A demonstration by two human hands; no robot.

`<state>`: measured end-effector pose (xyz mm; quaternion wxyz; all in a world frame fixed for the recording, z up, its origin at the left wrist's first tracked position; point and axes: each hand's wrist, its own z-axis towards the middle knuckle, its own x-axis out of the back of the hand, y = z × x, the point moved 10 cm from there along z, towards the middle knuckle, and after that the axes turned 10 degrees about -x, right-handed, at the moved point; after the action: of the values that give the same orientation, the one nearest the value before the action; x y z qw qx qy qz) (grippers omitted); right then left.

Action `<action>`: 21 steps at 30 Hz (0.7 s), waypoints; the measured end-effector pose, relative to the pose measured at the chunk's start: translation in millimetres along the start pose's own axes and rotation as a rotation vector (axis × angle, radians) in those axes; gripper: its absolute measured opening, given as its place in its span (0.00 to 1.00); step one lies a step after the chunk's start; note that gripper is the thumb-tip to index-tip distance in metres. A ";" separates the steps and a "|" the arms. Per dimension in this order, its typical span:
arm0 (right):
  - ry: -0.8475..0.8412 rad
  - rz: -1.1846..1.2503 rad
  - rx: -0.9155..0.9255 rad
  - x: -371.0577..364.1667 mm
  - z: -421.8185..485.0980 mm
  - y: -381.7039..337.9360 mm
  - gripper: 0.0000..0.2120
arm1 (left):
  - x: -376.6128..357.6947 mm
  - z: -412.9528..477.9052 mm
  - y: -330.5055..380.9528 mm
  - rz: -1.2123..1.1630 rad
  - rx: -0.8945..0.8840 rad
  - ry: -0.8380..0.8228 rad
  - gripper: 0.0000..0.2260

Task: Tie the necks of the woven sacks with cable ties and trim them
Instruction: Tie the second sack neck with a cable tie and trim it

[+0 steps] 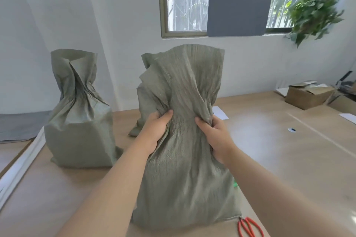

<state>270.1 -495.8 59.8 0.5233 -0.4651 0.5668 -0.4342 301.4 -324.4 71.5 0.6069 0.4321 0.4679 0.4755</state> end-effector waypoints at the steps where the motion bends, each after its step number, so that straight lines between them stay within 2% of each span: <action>1: 0.010 0.006 0.003 4.3 -1.8 -3.4 0.07 | 1.1 -0.8 -0.7 -0.018 0.014 0.015 0.09; 3: 0.002 0.012 0.018 11.0 -4.5 -9.7 0.07 | 3.7 -1.1 -1.6 -0.036 0.020 0.037 0.12; 7: -0.061 -0.016 0.013 13.2 0.2 -13.8 0.08 | -5.7 -7.3 2.0 0.098 -0.003 0.002 0.09; 8: -0.089 -0.037 0.010 10.7 3.9 -14.6 0.09 | -10.1 -8.3 3.1 0.163 -0.020 -0.024 0.13; 11: -0.168 -0.085 0.009 5.7 17.0 -17.1 0.12 | -22.4 -9.3 7.7 0.331 -0.090 -0.093 0.38; 13: -0.221 -0.104 -0.002 5.5 25.5 -16.8 0.12 | -34.4 -10.8 11.4 0.392 -0.132 -0.137 0.44; 21: -0.449 -0.013 -0.125 2.4 35.1 -16.0 0.13 | -68.0 -10.4 6.6 0.480 -0.077 -0.064 0.40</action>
<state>306.2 -501.4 72.3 0.6037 -0.5852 0.4591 -0.2869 282.6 -389.2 86.5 0.5070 0.5223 0.3140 0.6095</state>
